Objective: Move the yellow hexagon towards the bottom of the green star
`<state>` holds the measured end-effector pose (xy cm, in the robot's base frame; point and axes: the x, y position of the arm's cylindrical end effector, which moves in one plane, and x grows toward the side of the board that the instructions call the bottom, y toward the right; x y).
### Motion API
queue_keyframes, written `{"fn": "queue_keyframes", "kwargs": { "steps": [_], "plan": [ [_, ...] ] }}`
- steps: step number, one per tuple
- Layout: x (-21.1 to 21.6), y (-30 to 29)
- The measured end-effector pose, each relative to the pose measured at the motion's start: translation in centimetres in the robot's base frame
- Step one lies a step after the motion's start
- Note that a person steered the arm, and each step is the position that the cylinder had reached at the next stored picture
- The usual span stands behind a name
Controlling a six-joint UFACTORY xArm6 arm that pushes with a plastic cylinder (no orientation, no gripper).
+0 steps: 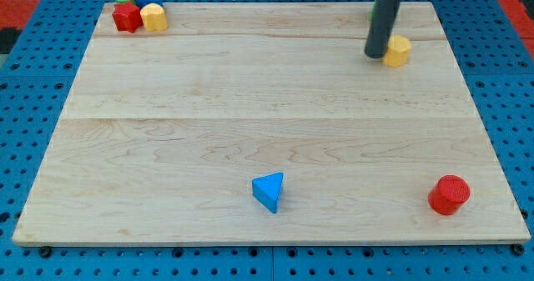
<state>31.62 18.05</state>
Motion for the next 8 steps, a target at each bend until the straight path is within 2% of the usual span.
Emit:
{"fn": "queue_keyframes", "kwargs": {
  "steps": [1, 2, 3, 4, 7, 8],
  "plan": [
    [1.2, -1.1],
    [4.4, -1.6],
    [5.7, 2.4],
    [4.5, 4.3],
    [0.7, 2.6],
    [3.3, 2.7]
  ]
}}
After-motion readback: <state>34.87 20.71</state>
